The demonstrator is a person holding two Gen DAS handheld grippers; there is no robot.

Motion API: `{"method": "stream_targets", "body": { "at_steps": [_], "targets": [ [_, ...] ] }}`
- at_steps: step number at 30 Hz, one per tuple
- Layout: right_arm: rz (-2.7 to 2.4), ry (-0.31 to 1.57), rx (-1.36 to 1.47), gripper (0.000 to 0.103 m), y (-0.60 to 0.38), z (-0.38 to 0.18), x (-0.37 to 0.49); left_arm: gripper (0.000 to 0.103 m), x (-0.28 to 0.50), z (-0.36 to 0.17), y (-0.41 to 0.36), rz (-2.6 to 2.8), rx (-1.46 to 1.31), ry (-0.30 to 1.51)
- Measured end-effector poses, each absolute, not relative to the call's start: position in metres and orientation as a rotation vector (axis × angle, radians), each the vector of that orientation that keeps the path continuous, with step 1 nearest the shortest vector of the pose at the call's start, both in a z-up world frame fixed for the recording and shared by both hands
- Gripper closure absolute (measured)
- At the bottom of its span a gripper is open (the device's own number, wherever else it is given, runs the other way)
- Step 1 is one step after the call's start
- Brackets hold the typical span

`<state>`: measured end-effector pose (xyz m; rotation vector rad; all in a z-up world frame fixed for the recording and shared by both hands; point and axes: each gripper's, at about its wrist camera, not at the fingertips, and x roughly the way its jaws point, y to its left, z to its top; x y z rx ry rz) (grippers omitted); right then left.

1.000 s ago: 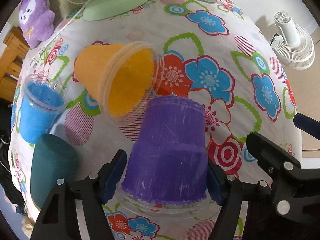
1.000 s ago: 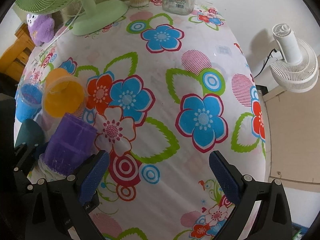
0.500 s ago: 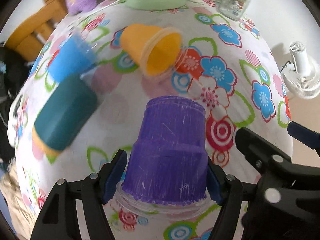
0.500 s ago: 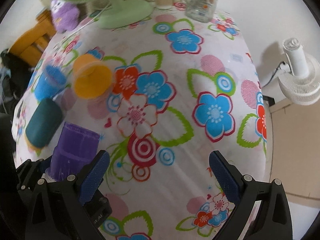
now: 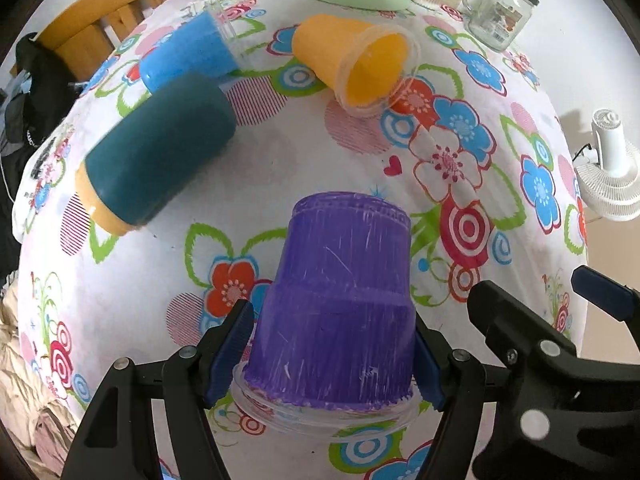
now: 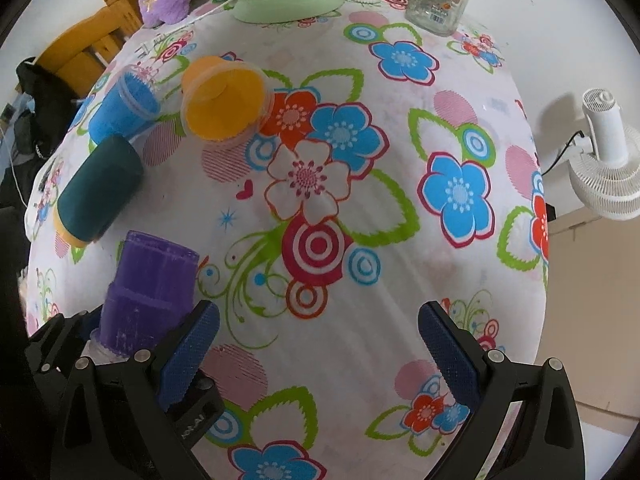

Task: Flip cup upside down
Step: 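Lift the purple cup with the left tool, set it down, open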

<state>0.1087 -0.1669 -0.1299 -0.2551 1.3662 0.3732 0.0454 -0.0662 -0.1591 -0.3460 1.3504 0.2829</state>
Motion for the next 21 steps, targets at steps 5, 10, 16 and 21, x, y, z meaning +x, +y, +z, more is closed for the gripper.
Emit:
{"method": "stream_targets", "body": {
  "at_steps": [5, 10, 16, 21],
  "targets": [
    [0.361, 1.368, -0.262, 0.002, -0.167, -0.134, 0.105, 0.026, 0.043, -0.168, -0.065, 0.272, -0.348, 1.339],
    [0.353, 1.348, -0.294, 0.002, -0.167, -0.133, 0.104, 0.014, 0.048, -0.166, -0.064, 0.235, -0.331, 1.337],
    [0.358, 1.337, -0.246, 0.002, -0.168, -0.119, 0.100, 0.008, 0.045, -0.153, -0.060, 0.227, -0.300, 1.333],
    [0.362, 1.331, -0.205, 0.002, -0.166, -0.104, 0.093, 0.008, 0.035, -0.130, -0.055, 0.200, -0.275, 1.320]
  ]
}}
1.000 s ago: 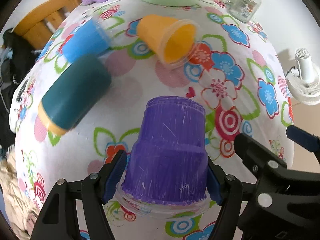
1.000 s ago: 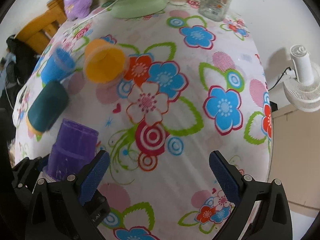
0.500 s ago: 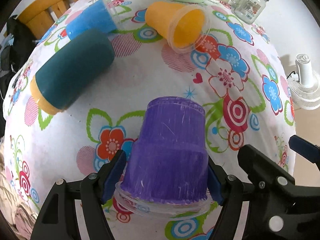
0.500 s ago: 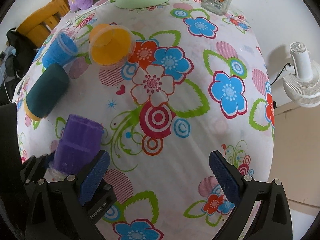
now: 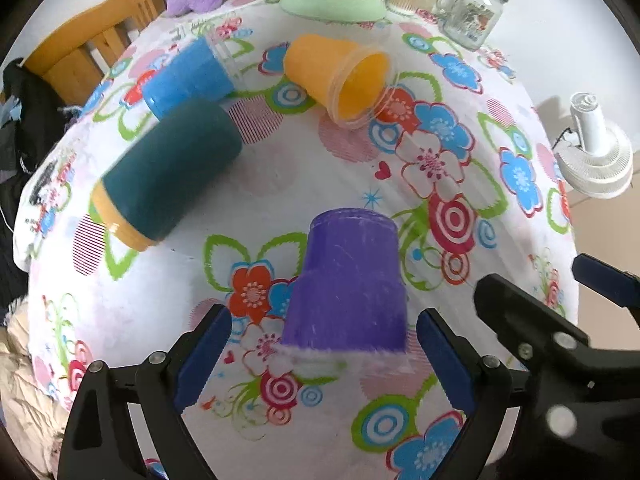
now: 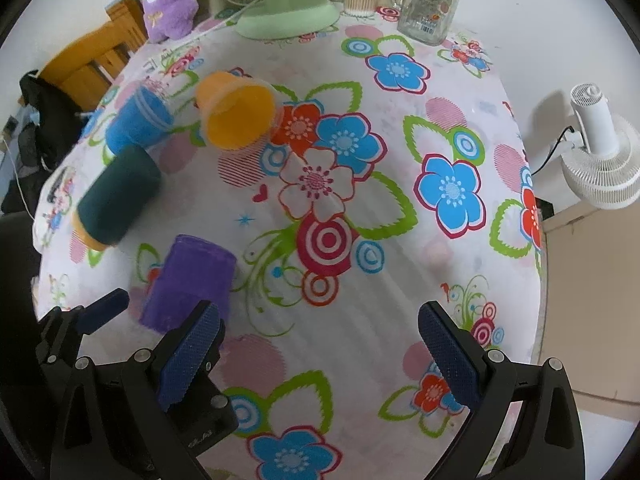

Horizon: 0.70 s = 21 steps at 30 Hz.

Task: Flip cup upside down
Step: 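Lift the purple cup with the left tool, set it down, open, then bring the right tool to the purple cup and close around it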

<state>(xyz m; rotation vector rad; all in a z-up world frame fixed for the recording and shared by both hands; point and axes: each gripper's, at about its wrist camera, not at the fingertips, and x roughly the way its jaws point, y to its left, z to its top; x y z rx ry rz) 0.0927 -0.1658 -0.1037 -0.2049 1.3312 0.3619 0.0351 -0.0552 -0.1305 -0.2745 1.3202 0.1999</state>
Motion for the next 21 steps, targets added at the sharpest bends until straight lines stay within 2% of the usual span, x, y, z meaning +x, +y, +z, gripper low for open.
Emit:
{"method": "stream_targets", "body": {
  "at_steps": [12, 21],
  "targets": [
    [0.356, 1.343, -0.065, 0.002, -0.146, -0.086, 0.077, 0.006, 0.019, -0.091, -0.023, 0.114, -0.166, 1.322],
    [0.326, 1.397, -0.010, 0.002, -0.110, -0.095, 0.086, 0.006, 0.021, -0.102, 0.014, 0.078, -0.150, 1.371]
  ]
}}
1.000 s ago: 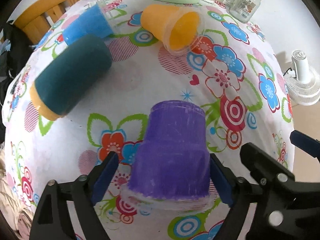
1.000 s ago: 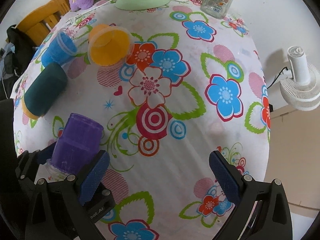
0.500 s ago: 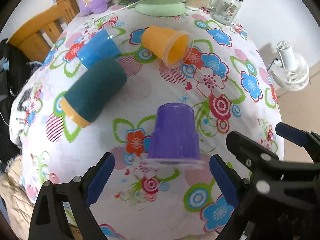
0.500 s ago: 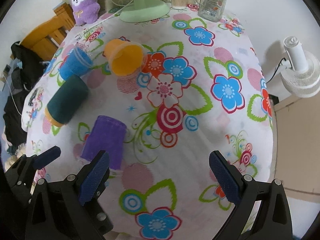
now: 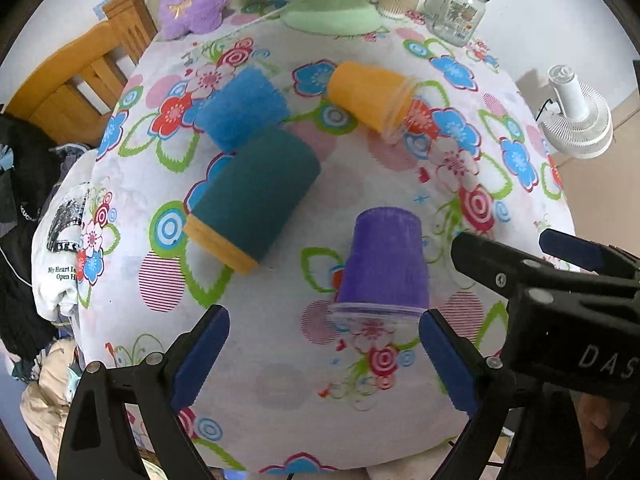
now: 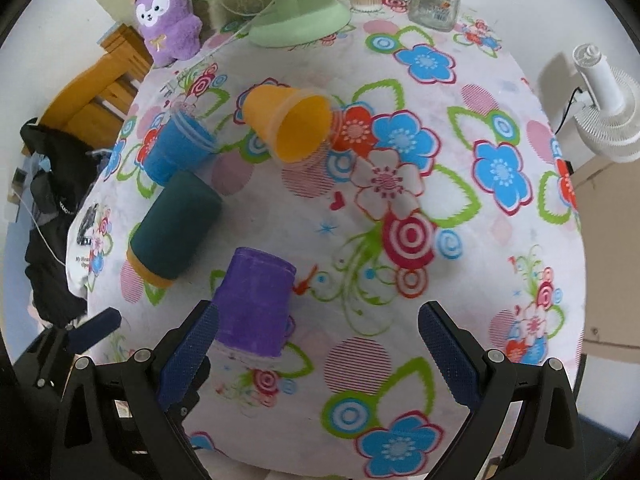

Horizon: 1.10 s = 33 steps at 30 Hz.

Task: Flip cup upside down
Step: 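Bring the right tool to the purple cup and close around it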

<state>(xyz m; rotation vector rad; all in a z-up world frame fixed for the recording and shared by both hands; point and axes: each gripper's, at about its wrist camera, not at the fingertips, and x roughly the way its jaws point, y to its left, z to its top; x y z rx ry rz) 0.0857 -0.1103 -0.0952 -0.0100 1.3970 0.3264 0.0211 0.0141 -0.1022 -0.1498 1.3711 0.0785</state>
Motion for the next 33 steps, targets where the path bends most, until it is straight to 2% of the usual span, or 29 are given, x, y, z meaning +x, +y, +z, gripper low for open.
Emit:
{"method": "stream_targets", "body": {
  "at_steps": [10, 18, 20, 27, 33],
  "targets": [
    [0.296, 1.522, 0.089, 0.010, -0.072, -0.127, 0.104, 0.006, 0.029, -0.124, 0.048, 0.004, -0.188, 1.442],
    [0.262, 1.569, 0.157, 0.013, -0.045, -0.142, 0.121, 0.007, 0.042, -0.128, 0.062, -0.066, -0.203, 1.483],
    [0.245, 1.586, 0.169, 0.018, -0.041, -0.148, 0.123, 0.007, 0.045, -0.129, 0.065, -0.070, -0.202, 1.491],
    [0.232, 1.638, 0.280, 0.021, -0.037, -0.161, 0.124, 0.006, 0.048, -0.133, 0.076, -0.130, -0.200, 1.538],
    [0.247, 1.698, 0.339, 0.032, -0.027, -0.175, 0.123, 0.004, 0.050, -0.134, 0.086, -0.179, -0.186, 1.562]
  ]
}}
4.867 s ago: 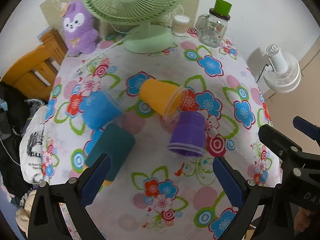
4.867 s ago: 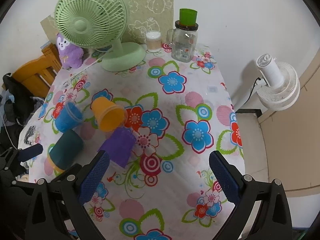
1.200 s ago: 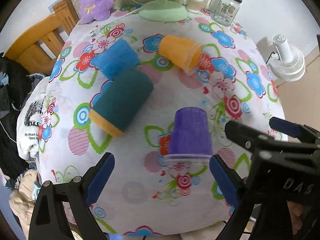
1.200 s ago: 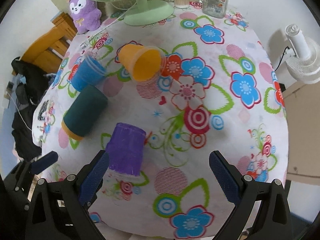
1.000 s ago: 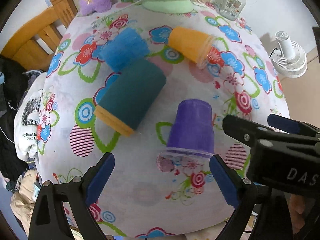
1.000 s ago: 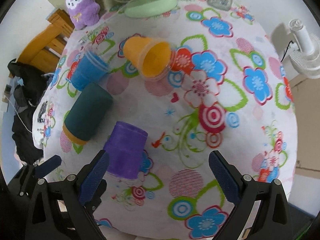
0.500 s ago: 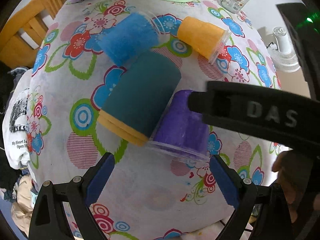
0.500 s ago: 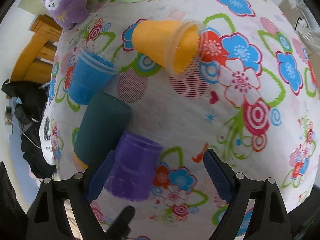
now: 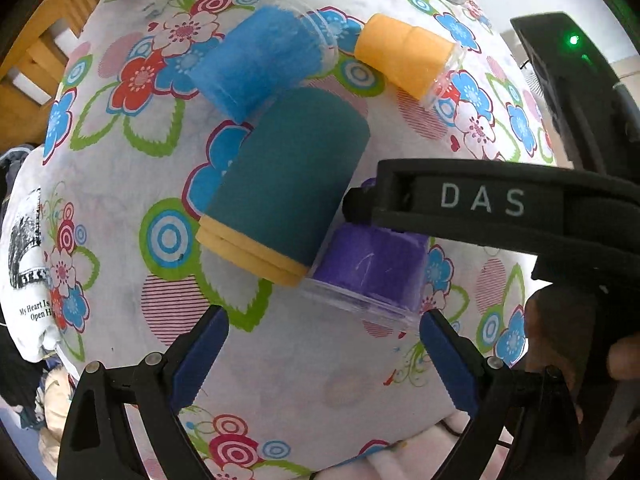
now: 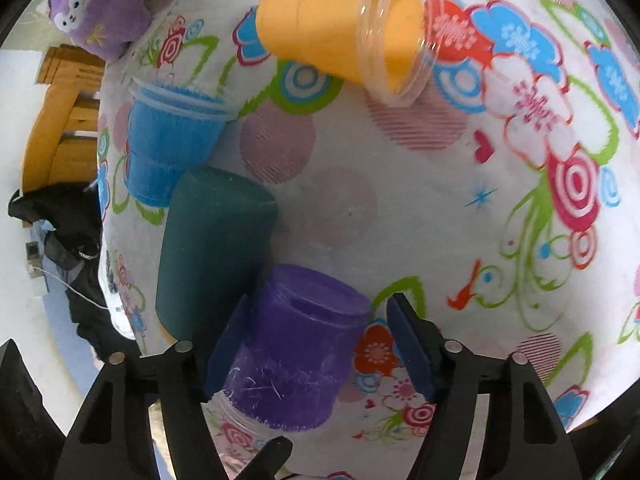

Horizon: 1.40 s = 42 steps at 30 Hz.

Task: Flip cup upside down
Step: 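Bring the right tool to the purple cup and close around it, then lift the purple cup with the right tool and turn it rim-down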

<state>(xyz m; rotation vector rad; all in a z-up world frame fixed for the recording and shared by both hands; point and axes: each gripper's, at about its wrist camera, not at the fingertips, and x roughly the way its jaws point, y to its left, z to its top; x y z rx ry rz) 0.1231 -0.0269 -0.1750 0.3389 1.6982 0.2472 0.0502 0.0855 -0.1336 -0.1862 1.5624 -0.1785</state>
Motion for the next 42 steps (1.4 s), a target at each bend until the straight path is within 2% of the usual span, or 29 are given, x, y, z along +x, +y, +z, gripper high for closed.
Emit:
{"method": "stream_targets", "body": {
  "at_steps": [2, 11, 21, 29, 42],
  "targets": [
    [0.251, 1.702, 0.355, 0.037, -0.026, -0.176, 0.123, 0.004, 0.051, -0.135, 0.088, -0.187, -0.194, 1.570],
    [0.283, 1.689, 0.328, 0.044, -0.023, -0.175, 0.123, 0.004, 0.051, -0.136, 0.084, -0.215, -0.187, 1.573],
    [0.303, 1.646, 0.225, 0.045, -0.033, -0.159, 0.120, 0.004, 0.045, -0.119, 0.070, -0.237, -0.151, 1.566],
    [0.305, 1.594, 0.126, 0.046, -0.043, -0.143, 0.116, 0.004, 0.039, -0.128, 0.065, -0.209, -0.091, 1.585],
    [0.286, 1.361, -0.019, 0.046, -0.064, -0.094, 0.106, 0.004, 0.039, -0.120, 0.039, -0.186, -0.042, 1.524]
  ]
}}
